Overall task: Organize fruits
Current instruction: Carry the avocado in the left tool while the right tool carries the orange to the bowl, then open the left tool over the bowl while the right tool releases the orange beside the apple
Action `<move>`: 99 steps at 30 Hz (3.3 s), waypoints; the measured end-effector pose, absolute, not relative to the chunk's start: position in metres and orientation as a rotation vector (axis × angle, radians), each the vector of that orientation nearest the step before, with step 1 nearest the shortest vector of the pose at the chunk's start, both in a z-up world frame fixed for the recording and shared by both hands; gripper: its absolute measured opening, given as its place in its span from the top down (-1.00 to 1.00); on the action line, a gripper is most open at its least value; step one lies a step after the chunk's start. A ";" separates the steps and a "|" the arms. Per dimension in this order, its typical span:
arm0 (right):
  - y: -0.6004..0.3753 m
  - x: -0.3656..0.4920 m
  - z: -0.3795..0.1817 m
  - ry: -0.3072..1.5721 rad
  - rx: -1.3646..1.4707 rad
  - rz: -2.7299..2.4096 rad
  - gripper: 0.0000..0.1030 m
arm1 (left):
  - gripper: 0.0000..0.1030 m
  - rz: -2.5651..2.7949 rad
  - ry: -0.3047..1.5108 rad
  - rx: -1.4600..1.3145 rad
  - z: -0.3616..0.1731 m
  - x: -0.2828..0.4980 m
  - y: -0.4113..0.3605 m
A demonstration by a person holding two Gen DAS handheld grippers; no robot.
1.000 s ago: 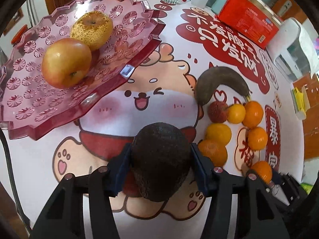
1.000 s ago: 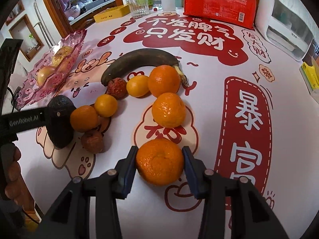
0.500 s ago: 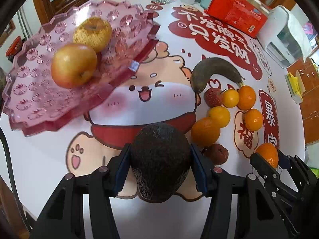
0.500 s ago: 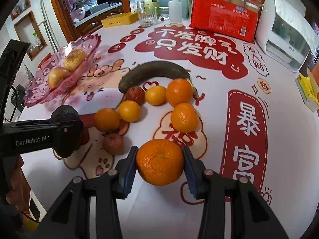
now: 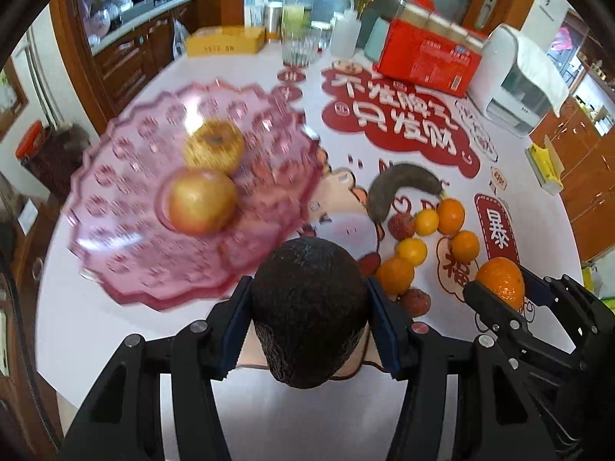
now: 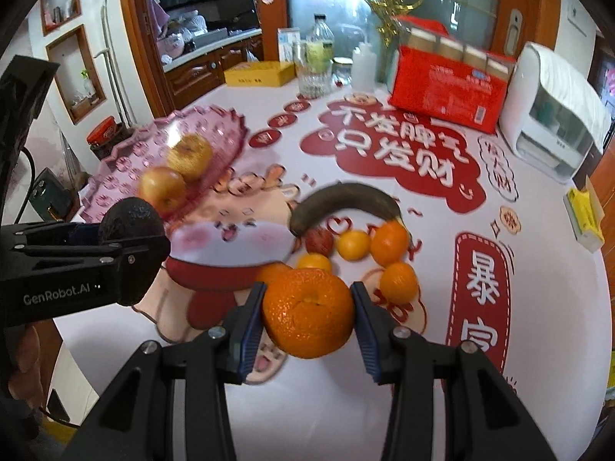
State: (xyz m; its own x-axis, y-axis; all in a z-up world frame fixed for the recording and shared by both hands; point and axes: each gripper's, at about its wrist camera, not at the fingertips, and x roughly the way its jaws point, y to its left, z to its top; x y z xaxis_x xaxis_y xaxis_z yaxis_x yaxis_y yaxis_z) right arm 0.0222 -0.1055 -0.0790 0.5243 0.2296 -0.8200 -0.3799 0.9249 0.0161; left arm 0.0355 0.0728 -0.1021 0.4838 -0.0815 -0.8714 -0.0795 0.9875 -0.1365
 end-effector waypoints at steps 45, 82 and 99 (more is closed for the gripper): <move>0.083 0.102 -0.087 0.935 -0.138 0.279 0.15 | -0.08 -0.012 1.089 0.063 -0.116 0.133 0.251; 0.088 0.115 -0.102 0.971 -0.100 0.283 -0.11 | -0.63 -0.015 1.133 0.131 -0.141 0.152 0.243; 0.077 0.091 -0.080 0.936 -0.051 0.297 -0.11 | -0.78 0.010 1.074 0.154 -0.109 0.123 0.242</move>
State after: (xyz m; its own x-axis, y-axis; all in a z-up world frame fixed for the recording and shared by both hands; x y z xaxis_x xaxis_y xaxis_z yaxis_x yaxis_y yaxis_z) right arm 0.0908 0.0769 -0.0801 0.5553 0.2295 -0.7994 -0.2736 0.9581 0.0850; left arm 0.1229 0.2417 -0.1087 0.4775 0.0828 -0.8747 0.0670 0.9892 0.1302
